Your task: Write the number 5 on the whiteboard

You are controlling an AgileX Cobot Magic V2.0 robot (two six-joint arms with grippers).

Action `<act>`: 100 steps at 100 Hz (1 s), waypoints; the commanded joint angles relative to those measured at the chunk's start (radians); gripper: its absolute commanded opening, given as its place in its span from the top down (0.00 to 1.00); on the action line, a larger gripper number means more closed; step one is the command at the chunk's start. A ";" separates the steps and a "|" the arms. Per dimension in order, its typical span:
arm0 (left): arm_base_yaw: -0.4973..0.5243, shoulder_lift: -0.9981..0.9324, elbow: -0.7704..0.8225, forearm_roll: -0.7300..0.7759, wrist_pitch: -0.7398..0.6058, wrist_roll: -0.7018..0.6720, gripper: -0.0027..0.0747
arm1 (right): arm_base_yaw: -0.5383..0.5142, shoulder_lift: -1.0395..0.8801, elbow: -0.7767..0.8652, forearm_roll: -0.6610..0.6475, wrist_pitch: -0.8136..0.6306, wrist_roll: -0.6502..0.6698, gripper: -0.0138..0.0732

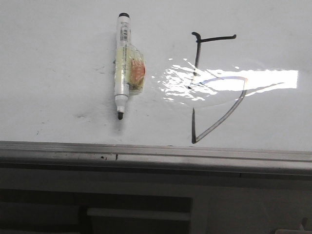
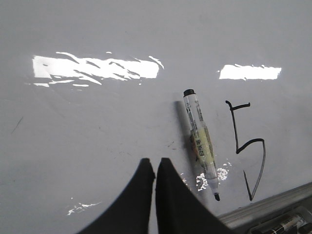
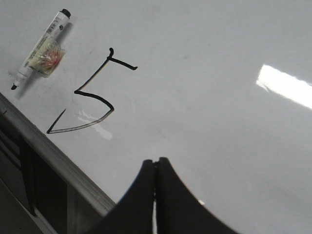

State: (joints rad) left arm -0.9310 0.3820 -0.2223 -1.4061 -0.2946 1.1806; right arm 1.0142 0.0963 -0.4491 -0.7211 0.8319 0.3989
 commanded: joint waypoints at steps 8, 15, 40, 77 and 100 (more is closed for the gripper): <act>0.001 -0.048 0.031 0.248 -0.073 -0.018 0.99 | -0.003 0.013 -0.021 -0.047 -0.055 0.007 0.90; 0.030 -0.090 0.077 0.468 -0.100 -0.120 0.99 | -0.003 0.013 -0.021 -0.047 -0.055 0.007 0.90; 0.320 -0.243 0.249 1.111 -0.070 -0.804 0.99 | -0.003 0.013 -0.021 -0.047 -0.055 0.007 0.90; 0.626 -0.410 0.246 1.291 0.479 -1.041 0.99 | -0.003 0.013 -0.021 -0.047 -0.055 0.007 0.90; 0.675 -0.412 0.246 1.318 0.555 -1.041 0.99 | -0.003 0.013 -0.021 -0.047 -0.055 0.007 0.90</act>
State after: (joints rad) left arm -0.2646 -0.0039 0.0006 -0.1035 0.3180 0.1502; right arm 1.0142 0.0946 -0.4491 -0.7234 0.8330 0.4028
